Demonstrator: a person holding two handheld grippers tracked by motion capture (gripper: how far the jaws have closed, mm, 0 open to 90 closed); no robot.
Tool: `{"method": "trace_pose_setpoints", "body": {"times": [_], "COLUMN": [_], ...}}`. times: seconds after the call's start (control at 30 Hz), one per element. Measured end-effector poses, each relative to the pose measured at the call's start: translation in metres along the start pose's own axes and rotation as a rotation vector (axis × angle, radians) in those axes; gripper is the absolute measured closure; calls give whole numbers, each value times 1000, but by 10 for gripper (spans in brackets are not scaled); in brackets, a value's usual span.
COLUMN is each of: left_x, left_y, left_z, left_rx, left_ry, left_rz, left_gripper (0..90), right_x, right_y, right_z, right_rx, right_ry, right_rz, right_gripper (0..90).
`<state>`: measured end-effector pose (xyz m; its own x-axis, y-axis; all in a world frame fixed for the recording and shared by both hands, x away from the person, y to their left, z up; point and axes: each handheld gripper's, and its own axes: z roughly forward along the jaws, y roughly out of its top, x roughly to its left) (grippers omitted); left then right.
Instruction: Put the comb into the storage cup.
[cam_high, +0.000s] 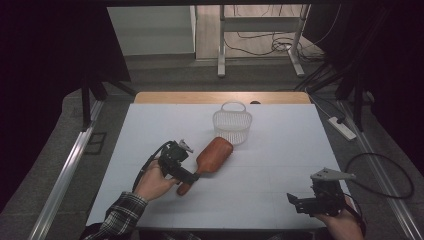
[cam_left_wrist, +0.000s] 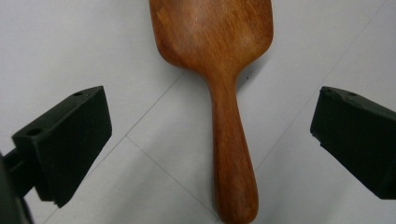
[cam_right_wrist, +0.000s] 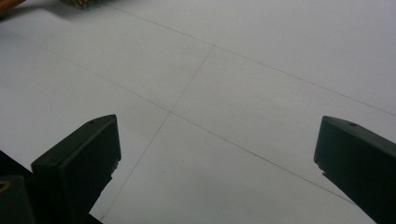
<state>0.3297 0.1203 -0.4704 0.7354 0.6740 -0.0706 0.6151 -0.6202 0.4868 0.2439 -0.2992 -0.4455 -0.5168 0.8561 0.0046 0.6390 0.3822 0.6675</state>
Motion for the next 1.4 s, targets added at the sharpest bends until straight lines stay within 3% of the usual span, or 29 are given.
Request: {"method": "trace_pose_setpoints", "body": {"times": [0.3,0.73,0.97,1.4], "left_x": [-1,0,1,-3], "left_y": [14,29,25,15], "left_z": [10,19,27,47], "left_rx": [16,29,49,100], "left_ry": [-18,-13,-13,-30], "left_rz": [3,-4,-23,-21], "left_gripper": [0,0,0,0], "right_x": [0,0,0,1], "right_y": [0,0,0,0], "right_z": [0,1,1,1], "right_rx": [3,8,9,10], "right_ry": [3,7,8,10], "right_rz": [-4,-4,-5,-13], "right_gripper": [9,9,10,14]}}
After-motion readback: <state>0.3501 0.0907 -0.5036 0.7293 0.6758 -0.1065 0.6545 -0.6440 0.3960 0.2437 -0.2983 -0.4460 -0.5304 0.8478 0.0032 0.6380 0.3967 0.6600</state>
